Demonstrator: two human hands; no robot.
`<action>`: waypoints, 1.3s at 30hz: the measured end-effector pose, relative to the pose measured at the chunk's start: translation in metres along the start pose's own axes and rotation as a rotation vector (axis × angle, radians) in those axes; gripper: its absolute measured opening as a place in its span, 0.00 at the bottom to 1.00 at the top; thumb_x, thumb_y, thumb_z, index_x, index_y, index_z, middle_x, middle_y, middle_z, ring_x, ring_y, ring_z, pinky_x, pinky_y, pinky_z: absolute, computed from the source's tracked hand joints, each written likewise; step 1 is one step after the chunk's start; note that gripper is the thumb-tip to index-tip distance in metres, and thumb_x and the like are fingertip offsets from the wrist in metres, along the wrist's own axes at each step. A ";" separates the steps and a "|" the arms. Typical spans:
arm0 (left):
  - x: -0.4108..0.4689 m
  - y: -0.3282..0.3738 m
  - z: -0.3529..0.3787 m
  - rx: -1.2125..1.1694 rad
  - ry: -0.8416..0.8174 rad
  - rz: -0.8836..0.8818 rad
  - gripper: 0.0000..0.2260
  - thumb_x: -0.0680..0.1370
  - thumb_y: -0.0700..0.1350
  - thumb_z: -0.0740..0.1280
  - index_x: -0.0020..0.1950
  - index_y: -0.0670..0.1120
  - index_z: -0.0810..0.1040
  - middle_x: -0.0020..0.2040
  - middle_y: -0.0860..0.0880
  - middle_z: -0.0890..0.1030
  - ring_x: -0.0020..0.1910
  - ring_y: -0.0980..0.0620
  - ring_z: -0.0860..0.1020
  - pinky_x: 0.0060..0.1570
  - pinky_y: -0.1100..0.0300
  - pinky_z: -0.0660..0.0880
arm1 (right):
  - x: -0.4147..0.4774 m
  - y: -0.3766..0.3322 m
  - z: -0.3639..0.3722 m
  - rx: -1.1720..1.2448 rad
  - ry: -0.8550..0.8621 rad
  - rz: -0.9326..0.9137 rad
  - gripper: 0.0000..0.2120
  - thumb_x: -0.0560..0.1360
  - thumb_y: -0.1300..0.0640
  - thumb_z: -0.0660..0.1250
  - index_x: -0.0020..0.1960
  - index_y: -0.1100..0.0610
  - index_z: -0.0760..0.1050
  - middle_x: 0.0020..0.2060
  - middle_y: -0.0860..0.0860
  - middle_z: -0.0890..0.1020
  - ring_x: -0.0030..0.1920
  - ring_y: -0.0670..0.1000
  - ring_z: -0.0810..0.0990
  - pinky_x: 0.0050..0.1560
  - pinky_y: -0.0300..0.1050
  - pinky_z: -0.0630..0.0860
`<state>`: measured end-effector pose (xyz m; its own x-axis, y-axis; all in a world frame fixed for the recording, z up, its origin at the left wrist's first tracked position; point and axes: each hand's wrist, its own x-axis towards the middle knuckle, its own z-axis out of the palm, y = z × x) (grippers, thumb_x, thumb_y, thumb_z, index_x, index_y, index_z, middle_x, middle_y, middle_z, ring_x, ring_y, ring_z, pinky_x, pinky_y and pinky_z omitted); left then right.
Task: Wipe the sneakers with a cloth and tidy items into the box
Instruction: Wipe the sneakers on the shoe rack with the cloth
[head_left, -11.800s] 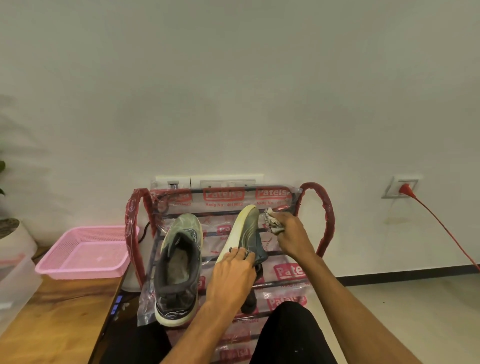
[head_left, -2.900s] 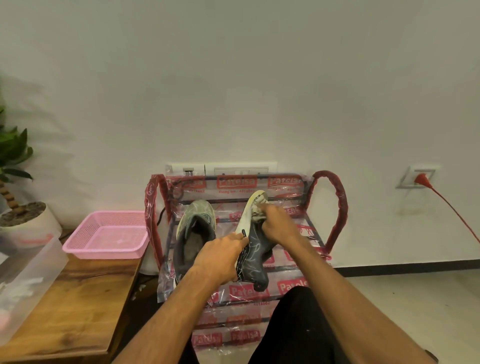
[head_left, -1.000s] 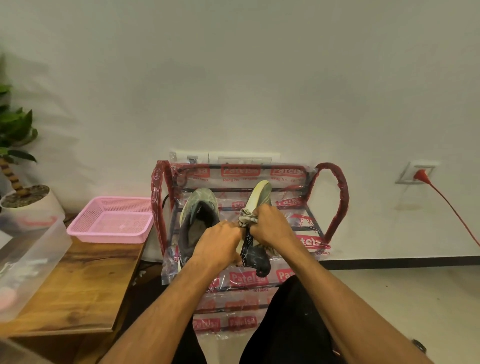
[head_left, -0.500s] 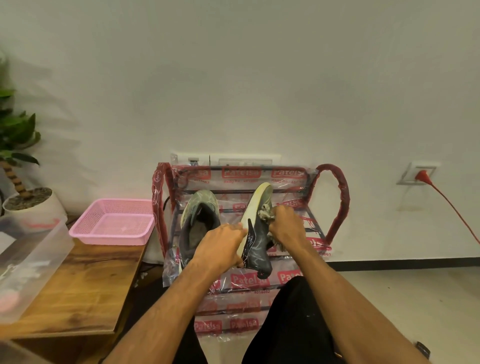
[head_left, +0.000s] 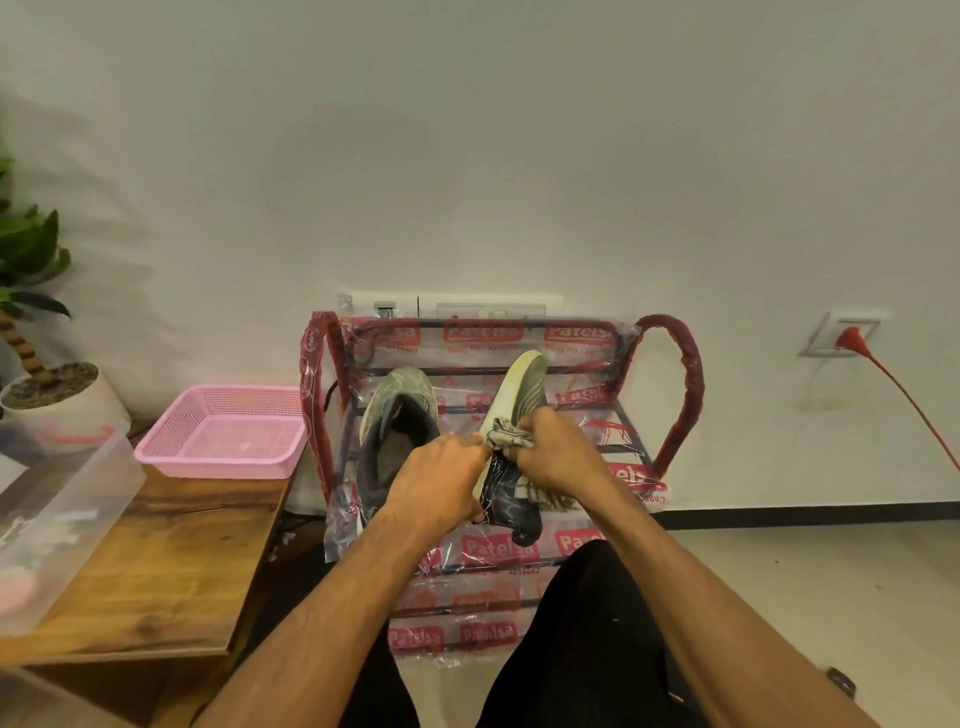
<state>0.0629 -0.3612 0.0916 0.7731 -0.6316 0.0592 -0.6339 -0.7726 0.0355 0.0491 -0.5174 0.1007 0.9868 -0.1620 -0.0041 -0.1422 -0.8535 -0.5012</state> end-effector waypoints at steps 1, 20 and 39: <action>0.000 0.000 0.000 0.000 0.004 0.000 0.27 0.69 0.49 0.76 0.65 0.46 0.72 0.60 0.49 0.77 0.58 0.47 0.76 0.46 0.54 0.74 | -0.002 0.000 0.000 -0.017 0.013 0.007 0.03 0.75 0.62 0.68 0.47 0.61 0.79 0.36 0.50 0.79 0.35 0.48 0.77 0.28 0.38 0.66; 0.002 0.004 -0.006 0.103 -0.028 -0.018 0.25 0.70 0.47 0.75 0.64 0.45 0.71 0.60 0.48 0.77 0.57 0.46 0.76 0.48 0.52 0.74 | 0.016 0.032 -0.014 -0.191 -0.127 -0.274 0.10 0.70 0.68 0.67 0.47 0.60 0.82 0.46 0.53 0.81 0.47 0.54 0.79 0.45 0.50 0.77; -0.001 0.000 -0.004 0.076 -0.009 -0.039 0.24 0.70 0.48 0.75 0.62 0.46 0.71 0.56 0.48 0.78 0.55 0.47 0.77 0.46 0.53 0.74 | 0.002 0.015 0.004 -0.110 0.083 -0.140 0.14 0.72 0.69 0.61 0.55 0.62 0.76 0.50 0.60 0.82 0.49 0.60 0.80 0.43 0.47 0.72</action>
<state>0.0621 -0.3601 0.0955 0.7978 -0.6008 0.0507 -0.5996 -0.7994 -0.0384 0.0496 -0.5280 0.0895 0.9883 -0.0748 0.1329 -0.0165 -0.9190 -0.3940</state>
